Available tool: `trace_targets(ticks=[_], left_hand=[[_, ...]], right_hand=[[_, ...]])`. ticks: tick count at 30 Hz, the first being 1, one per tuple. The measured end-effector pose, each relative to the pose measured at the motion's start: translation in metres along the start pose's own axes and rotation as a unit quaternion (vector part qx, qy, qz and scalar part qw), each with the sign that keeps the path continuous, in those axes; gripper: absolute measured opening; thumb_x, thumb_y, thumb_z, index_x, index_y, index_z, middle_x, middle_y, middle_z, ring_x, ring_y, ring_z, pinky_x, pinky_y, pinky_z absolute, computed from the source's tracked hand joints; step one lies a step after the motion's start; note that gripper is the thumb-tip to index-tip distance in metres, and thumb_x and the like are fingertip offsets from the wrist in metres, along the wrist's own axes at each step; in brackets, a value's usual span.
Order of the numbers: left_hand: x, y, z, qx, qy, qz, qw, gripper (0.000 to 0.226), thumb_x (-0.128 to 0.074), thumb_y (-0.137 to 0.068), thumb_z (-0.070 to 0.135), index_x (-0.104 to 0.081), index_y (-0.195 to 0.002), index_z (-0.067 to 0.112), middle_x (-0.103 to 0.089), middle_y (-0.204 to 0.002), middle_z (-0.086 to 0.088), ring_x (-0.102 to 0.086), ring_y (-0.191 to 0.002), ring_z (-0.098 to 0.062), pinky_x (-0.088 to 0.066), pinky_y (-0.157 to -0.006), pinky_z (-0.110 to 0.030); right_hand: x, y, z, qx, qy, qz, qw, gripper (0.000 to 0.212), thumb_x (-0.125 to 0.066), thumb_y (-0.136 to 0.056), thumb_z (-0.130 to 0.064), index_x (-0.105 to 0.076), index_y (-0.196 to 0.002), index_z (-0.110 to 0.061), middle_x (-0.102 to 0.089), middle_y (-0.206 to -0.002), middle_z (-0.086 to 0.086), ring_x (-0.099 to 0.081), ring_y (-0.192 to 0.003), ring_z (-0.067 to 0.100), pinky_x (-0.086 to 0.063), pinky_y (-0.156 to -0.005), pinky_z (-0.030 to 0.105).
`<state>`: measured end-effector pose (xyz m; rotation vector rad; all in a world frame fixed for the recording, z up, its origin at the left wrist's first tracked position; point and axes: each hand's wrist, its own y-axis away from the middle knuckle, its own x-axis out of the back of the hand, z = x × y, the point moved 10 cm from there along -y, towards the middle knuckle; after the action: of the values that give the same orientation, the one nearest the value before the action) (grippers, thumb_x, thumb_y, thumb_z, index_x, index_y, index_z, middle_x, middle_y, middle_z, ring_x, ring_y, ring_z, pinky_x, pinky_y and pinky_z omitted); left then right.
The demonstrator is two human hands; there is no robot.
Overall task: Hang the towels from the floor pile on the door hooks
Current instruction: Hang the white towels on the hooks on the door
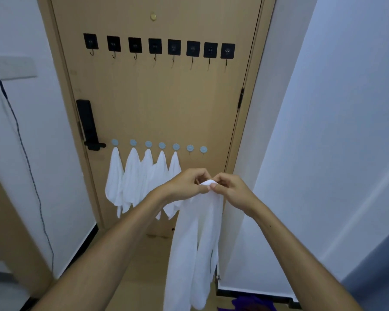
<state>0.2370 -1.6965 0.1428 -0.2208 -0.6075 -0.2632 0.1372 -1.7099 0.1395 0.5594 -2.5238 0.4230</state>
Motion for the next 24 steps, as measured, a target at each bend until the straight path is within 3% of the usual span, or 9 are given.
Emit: trace_targets(ticks=[5,8,12,18,24], left_hand=[[0.007,0.013,-0.025,0.038,0.034,-0.055,0.997,0.006,-0.051,-0.095,0.017,-0.055,-0.098,0.018,-0.055,-0.081,0.007,-0.05,-0.075,-0.007,-0.044,-0.076,-0.025],[0.015,0.019,-0.045,0.062,0.018,-0.053,0.997,0.003,-0.051,-0.094,0.015,-0.053,-0.096,0.014,-0.053,-0.084,-0.001,-0.048,-0.079,-0.014,-0.042,-0.079,-0.032],[0.023,0.022,-0.063,0.056,0.008,-0.057,0.997,0.012,-0.049,-0.096,0.015,-0.06,-0.097,0.01,-0.057,-0.091,-0.002,-0.051,-0.086,-0.015,-0.044,-0.082,-0.031],[0.033,0.002,-0.051,0.007,0.035,-0.031,0.999,0.013,-0.047,-0.097,0.016,-0.057,-0.089,0.014,-0.051,-0.077,0.008,-0.045,-0.073,-0.005,-0.037,-0.07,-0.019],[0.039,-0.022,-0.074,0.031,0.053,-0.033,0.998,0.013,-0.048,-0.094,0.013,-0.057,-0.085,0.013,-0.051,-0.079,0.003,-0.046,-0.077,-0.012,-0.038,-0.076,-0.028]], right_hand=[[-0.027,-0.008,0.0,-0.02,-0.047,-0.008,0.999,0.014,-0.055,-0.092,-0.011,-0.065,-0.086,-0.002,-0.06,-0.081,0.002,-0.051,-0.077,0.012,-0.038,-0.074,0.026],[-0.03,-0.014,0.0,-0.028,-0.074,0.016,0.997,0.013,-0.054,-0.091,-0.004,-0.065,-0.083,-0.006,-0.063,-0.081,0.001,-0.054,-0.077,0.011,-0.041,-0.073,0.023],[-0.029,-0.02,0.004,-0.042,-0.075,0.032,0.996,0.012,-0.054,-0.09,-0.005,-0.064,-0.084,-0.006,-0.063,-0.081,-0.003,-0.056,-0.079,0.011,-0.042,-0.077,0.026],[-0.049,-0.029,0.008,-0.048,-0.048,-0.016,0.998,0.016,-0.058,-0.09,-0.018,-0.066,-0.103,-0.013,-0.067,-0.103,0.003,-0.061,-0.101,0.018,-0.047,-0.092,0.032],[-0.064,-0.054,0.024,-0.034,-0.094,-0.051,0.994,0.018,-0.052,-0.094,-0.012,-0.064,-0.105,-0.004,-0.066,-0.106,0.015,-0.062,-0.1,0.024,-0.049,-0.093,0.034]])
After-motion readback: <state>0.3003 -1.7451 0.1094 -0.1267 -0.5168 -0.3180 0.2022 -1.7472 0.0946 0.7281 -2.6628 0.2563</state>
